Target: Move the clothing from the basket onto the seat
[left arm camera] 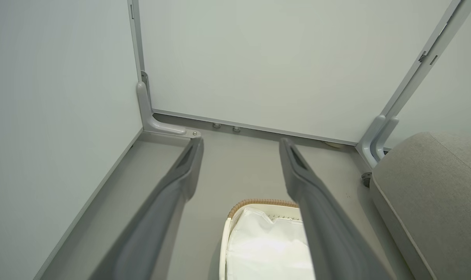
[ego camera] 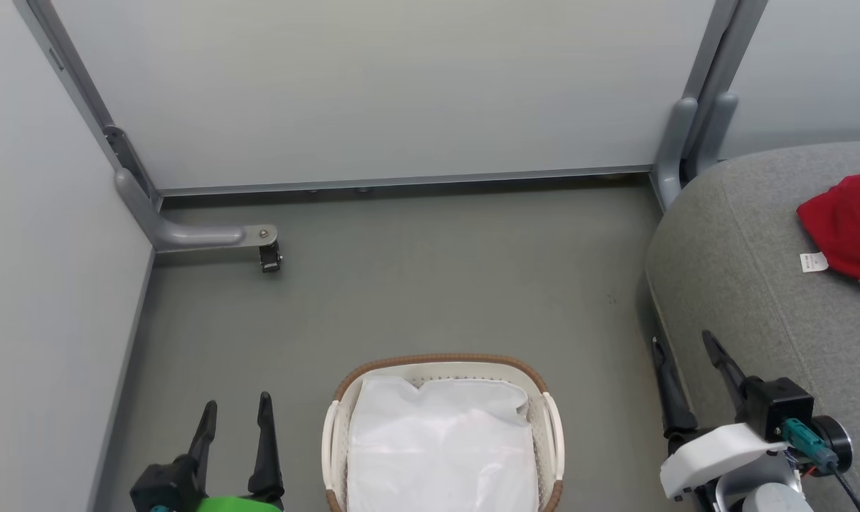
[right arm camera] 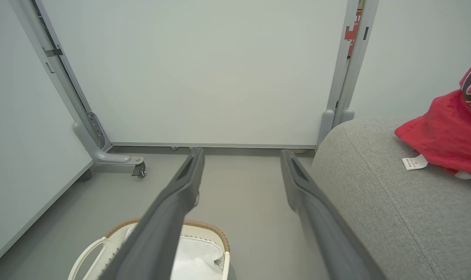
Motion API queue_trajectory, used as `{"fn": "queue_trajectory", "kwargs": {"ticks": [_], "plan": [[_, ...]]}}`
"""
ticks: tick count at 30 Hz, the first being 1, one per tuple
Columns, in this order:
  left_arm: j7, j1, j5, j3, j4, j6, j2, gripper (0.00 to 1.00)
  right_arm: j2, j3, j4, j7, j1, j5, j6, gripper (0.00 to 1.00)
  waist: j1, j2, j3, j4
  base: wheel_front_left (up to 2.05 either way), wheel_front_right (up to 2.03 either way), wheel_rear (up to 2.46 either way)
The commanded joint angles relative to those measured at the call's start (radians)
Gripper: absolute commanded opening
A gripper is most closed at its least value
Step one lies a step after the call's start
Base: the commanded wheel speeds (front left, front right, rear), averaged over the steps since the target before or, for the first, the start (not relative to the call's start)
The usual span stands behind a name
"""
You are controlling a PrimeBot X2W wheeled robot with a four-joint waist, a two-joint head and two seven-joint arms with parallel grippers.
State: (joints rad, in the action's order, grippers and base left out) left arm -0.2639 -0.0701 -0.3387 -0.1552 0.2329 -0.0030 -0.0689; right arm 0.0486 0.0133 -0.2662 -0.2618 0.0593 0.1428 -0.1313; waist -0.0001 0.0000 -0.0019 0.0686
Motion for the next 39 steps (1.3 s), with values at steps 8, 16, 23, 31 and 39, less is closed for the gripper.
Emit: {"fn": "queue_trajectory", "kwargs": {"ticks": [8,16,23,31,39], "plan": [[-0.001,-0.042,0.013,0.014,-0.016,-0.014,0.011,1.0,0.004,-0.001,0.002,-0.005,-0.022,0.002,0.001,1.0,0.0001,0.0,-0.003,0.008,0.0,0.0,0.0],[-0.001,-0.03,0.017,0.009,-0.005,-0.021,0.015,1.0,0.004,0.004,-0.012,-0.005,-0.02,0.013,0.001,1.0,0.0001,0.0,-0.007,0.009,0.0,0.0,0.0],[-0.001,-0.031,0.019,0.012,-0.006,-0.023,0.017,1.0,0.004,0.009,-0.019,-0.005,-0.025,0.017,0.001,1.0,0.0001,0.0,-0.012,0.009,0.0,0.0,0.0],[-0.001,-0.036,0.018,0.011,-0.002,-0.029,0.018,1.0,0.004,0.017,-0.02,-0.005,-0.027,0.029,0.001,1.0,0.0001,0.0,-0.017,0.011,0.0,0.0,0.0],[0.0,-0.03,0.013,0.008,0.016,-0.024,0.019,0.0,-0.004,0.021,-0.037,0.002,-0.015,0.034,0.0,0.0,0.0001,0.0,-0.016,0.013,0.0,0.0,0.0]]}}
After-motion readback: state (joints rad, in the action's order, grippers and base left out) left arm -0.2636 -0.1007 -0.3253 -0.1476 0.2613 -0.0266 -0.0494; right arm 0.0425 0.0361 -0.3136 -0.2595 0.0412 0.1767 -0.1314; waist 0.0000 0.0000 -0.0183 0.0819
